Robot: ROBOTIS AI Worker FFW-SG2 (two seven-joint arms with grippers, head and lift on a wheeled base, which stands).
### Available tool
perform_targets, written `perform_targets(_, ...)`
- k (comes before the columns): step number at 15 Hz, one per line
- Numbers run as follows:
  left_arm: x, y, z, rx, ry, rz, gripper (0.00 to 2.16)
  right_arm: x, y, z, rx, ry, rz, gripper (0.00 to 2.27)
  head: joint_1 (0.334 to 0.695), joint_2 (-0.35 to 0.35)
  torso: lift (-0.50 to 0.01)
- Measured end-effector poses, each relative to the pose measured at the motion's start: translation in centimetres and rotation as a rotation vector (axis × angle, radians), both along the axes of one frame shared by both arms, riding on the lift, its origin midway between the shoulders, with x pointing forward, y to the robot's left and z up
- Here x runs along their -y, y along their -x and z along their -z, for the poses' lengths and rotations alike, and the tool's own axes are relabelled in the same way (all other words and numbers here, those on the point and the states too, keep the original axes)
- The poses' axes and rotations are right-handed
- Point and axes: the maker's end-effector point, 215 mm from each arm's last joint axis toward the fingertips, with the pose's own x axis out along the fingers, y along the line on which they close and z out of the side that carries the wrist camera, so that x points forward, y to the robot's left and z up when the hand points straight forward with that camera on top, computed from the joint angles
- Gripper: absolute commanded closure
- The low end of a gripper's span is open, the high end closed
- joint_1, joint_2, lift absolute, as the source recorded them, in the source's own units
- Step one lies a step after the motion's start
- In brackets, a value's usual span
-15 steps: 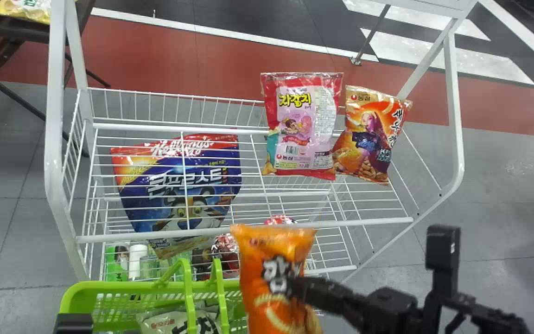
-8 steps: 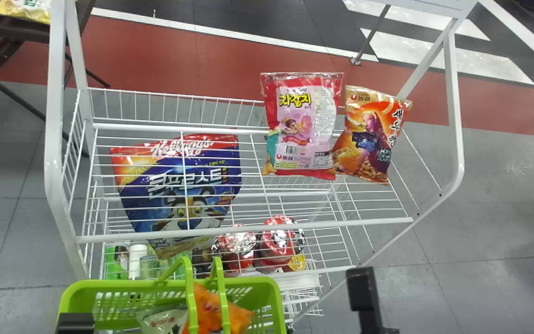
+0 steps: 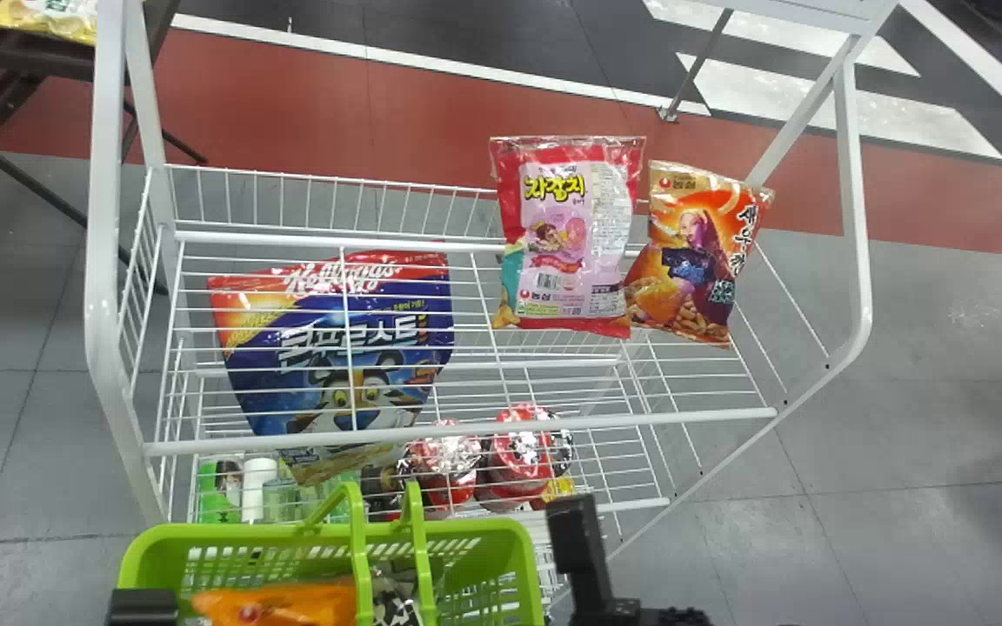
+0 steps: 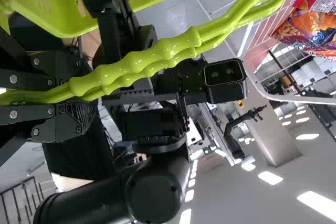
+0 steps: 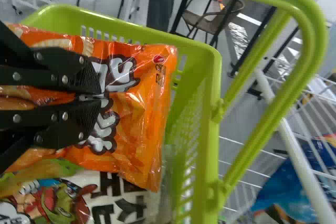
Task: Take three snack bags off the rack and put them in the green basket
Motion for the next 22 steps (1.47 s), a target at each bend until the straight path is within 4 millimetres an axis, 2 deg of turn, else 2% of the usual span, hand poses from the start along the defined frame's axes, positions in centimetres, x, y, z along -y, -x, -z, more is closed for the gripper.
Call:
perform_targets(3, 0.0, 0.0, 0.0, 0.000, 0.000, 0.000, 1.10, 4.2, -2.1, -1.3, 0.067, 0.044, 0.069, 0.06, 0.695, -0.350, -0.021)
perform_targets(7, 0.1, -0.2, 0.0, 0.000, 0.002, -0.003, 1.10, 8.2, -5.0, -5.1, 0.173, 0.026, 0.159, 0.07, 0.695, -0.350, -0.021)
perform_targets(9, 0.1, -0.1, 0.1, 0.000, 0.000, -0.003, 1.10, 9.8, -7.9, -8.3, 0.313, 0.004, 0.227, 0.07, 0.695, -0.350, -0.021)
perform_targets(11, 0.1, -0.1, 0.1, -0.001, 0.000, -0.003, 1.10, 12.5, -12.2, -12.4, 0.528, 0.035, 0.343, 0.07, 0.695, -0.350, -0.021)
perform_targets(13, 0.3, 0.1, 0.1, -0.001, 0.000, 0.002, 1.10, 15.1, -16.1, -15.5, 0.713, 0.132, 0.458, 0.07, 0.695, -0.350, -0.021)
perform_targets(15, 0.3, 0.2, 0.1, 0.001, -0.002, 0.006, 1.10, 17.6, -19.6, -17.7, 0.858, 0.256, 0.554, 0.07, 0.695, -0.350, -0.021)
perform_targets(17, 0.2, 0.2, 0.2, 0.003, -0.007, 0.009, 1.10, 20.1, -22.3, -18.3, 0.934, 0.359, 0.625, 0.07, 0.695, -0.350, -0.021)
perform_targets(20, 0.1, 0.3, 0.3, 0.003, -0.010, 0.011, 1.10, 24.9, -26.3, -17.2, 0.944, 0.479, 0.740, 0.07, 0.695, -0.350, -0.021)
perform_targets(22, -0.1, 0.2, 0.3, 0.003, -0.011, 0.014, 1.10, 29.3, -28.3, -16.7, 0.944, 0.565, 0.851, 0.07, 0.695, -0.350, -0.021)
